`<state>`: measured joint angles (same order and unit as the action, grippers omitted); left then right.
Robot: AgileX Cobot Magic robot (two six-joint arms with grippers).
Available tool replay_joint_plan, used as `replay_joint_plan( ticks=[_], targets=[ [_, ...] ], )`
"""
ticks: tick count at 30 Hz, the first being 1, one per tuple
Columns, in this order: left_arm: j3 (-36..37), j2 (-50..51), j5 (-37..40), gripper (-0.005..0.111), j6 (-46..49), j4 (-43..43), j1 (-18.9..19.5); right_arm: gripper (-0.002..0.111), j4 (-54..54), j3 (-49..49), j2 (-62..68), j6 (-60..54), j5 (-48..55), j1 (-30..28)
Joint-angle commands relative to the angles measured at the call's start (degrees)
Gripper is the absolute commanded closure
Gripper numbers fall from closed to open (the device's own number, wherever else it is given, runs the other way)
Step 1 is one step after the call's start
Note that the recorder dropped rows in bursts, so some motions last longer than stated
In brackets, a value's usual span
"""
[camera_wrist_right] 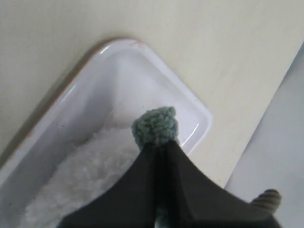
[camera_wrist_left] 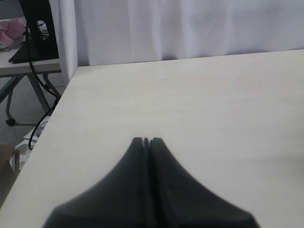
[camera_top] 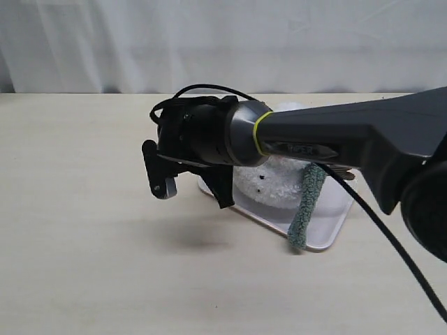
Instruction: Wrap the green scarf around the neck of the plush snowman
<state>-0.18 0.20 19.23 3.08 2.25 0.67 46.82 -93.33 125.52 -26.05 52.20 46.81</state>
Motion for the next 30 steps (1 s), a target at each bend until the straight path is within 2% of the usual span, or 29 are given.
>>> replay_joint_plan(
  ticks=[1, 3, 7, 9, 16, 23, 30],
  targets=[
    [0.18, -0.20, -0.74, 0.107, -0.35, 0.01, 0.00, 0.104, -9.21, 0.09, -2.78, -5.73, 1.63, 0.02],
    [0.18, -0.20, -0.74, 0.107, -0.35, 0.01, 0.00, 0.104, -13.46, 0.09, -4.13, -8.04, 4.08, 0.02],
    [0.18, -0.20, -0.74, 0.107, -0.35, 0.01, 0.00, 0.104, -15.02, 0.20, -4.77, -8.19, 11.27, 0.02],
    [0.18, -0.20, -0.74, 0.107, -0.35, 0.01, 0.00, 0.104, -16.49, 1.16, -4.77, -9.17, 11.48, 0.02],
    [0.18, -0.20, -0.74, 0.107, -0.35, 0.01, 0.00, 0.104, -17.28, 8.94, -4.77, -10.45, 5.47, 0.02],
    [0.18, -0.20, -0.74, 0.107, -0.35, 0.01, 0.00, 0.104, -17.96, 9.19, -4.42, -10.23, 1.14, 0.02],
    [0.18, -0.20, -0.74, 0.107, -0.35, 0.01, 0.00, 0.104, -24.48, 9.19, -4.32, -10.75, -2.75, 0.02]
  ],
)
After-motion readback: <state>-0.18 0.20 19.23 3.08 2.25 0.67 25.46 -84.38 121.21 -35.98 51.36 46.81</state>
